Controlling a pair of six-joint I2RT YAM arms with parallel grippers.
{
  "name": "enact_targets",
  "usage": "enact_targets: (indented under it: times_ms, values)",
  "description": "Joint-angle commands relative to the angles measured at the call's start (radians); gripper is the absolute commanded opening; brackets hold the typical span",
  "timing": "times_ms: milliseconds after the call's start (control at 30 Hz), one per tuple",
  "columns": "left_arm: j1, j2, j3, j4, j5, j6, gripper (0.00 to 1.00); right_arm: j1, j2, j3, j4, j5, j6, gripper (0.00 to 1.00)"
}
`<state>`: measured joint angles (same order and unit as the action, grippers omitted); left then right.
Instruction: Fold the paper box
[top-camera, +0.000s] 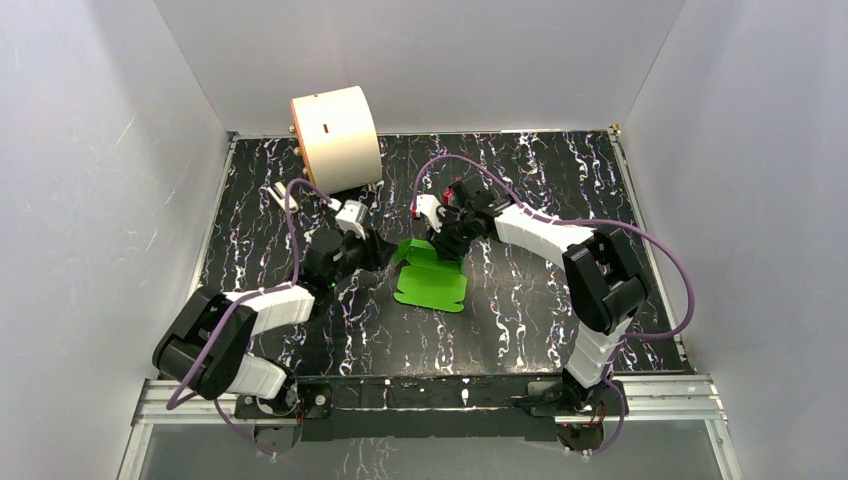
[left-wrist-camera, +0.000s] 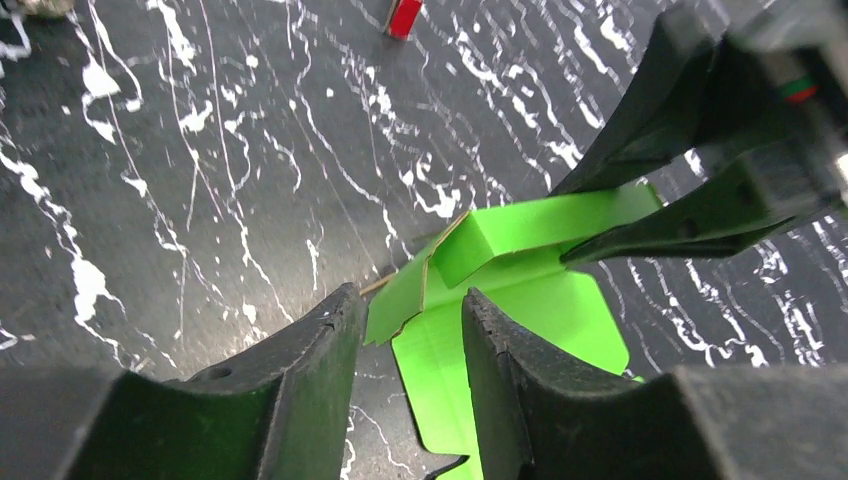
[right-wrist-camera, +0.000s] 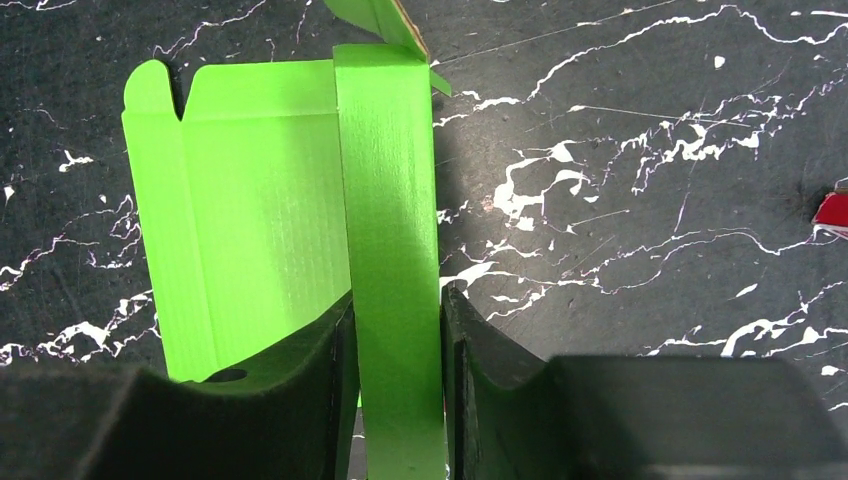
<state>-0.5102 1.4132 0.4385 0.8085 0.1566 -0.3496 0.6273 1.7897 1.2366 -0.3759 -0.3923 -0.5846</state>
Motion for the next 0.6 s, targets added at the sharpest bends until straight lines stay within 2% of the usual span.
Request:
enact_targets:
  times_ms: [0, 233, 567]
  values:
    - [0.046, -0.08, 0.038, 0.083, 0.085, 0.013, 0.41, -0.008, -0.022, 0.028, -0.024, -0.013, -0.015, 0.4]
    - [0.141, -0.006, 0.055, 0.078, 0.065, 0.004, 0.41, -0.008, -0.027, 0.032, -0.029, -0.023, -0.015, 0.38]
    - [0.165, 0.222, 0.157, 0.075, 0.208, 0.0, 0.39, -0.008, -0.031, 0.037, -0.047, -0.032, -0.029, 0.35]
